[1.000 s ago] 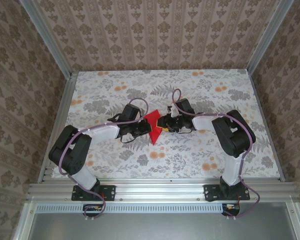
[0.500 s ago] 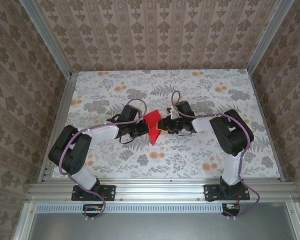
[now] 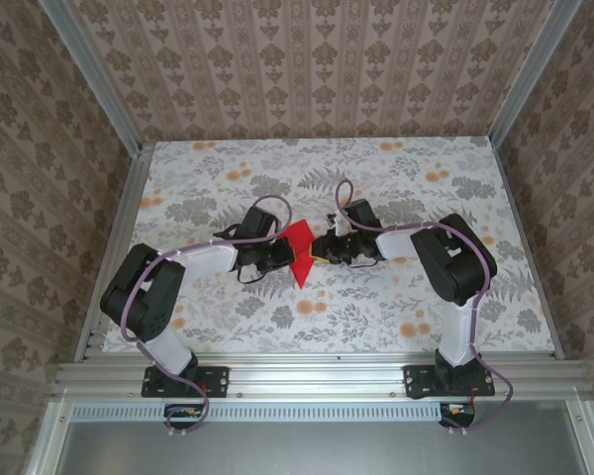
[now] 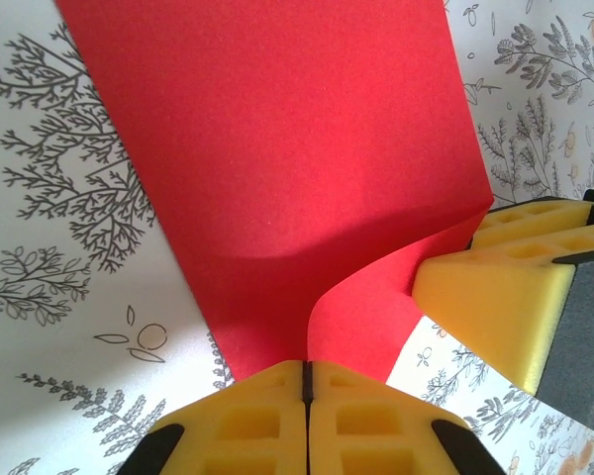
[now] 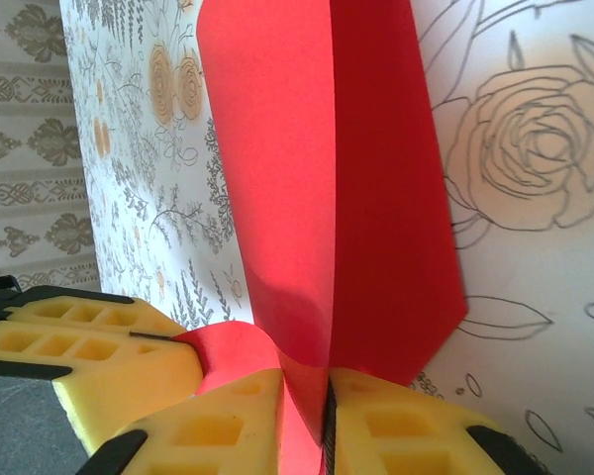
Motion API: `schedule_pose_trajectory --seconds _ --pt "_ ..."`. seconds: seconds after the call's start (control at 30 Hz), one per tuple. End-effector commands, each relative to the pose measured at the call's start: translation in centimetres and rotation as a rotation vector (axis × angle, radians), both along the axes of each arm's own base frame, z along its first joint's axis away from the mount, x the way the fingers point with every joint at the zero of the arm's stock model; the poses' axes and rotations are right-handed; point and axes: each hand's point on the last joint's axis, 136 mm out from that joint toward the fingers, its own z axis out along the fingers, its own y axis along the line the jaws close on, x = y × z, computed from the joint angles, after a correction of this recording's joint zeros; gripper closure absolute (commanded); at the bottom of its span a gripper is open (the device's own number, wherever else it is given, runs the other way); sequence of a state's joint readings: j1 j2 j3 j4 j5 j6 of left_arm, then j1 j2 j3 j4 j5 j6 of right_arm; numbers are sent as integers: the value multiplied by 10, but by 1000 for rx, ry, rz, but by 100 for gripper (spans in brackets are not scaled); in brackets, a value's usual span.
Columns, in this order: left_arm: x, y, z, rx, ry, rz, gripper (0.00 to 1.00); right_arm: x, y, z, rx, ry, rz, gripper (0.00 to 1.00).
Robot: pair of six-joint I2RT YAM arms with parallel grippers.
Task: Fold a paper plane with a square sheet of paper (pick it up from the middle)
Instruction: Fourth fold the wing at the center of the table.
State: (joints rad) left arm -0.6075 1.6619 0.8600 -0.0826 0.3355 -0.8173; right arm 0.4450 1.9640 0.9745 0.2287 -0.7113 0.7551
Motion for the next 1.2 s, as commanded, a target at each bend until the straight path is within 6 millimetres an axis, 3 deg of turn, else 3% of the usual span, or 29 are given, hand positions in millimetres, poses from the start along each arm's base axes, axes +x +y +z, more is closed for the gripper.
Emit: schedule_pose_trajectory --seconds 0.0,0.13,0.27,0.43,0.57,0.77,0.97,1.17 --pt "4 4 -5 45 -1 -9 92 4 5 -4 -11 -2 5 80" --pt "5 6 -9 64 3 -11 92 6 5 -7 -23 -3 5 81" --pt "7 7 -8 78 -7 -15 90 7 0 -10 -59 0 -15 91" --pt "3 6 9 64 -49 -28 76 5 -16 -4 -133 -16 -122 98" --pt "-12 -3 21 50 -95 -57 66 -8 -34 5 -223 -33 -233 98" --pt "-36 -34 31 4 -196 -132 65 -35 -44 8 -318 2 -354 98" --pt "-48 -49 23 -43 -258 -168 64 -44 -53 9 -378 49 -439 98" --pt "-63 -54 17 -13 -315 -220 57 -49 -69 9 -409 101 -534 99"
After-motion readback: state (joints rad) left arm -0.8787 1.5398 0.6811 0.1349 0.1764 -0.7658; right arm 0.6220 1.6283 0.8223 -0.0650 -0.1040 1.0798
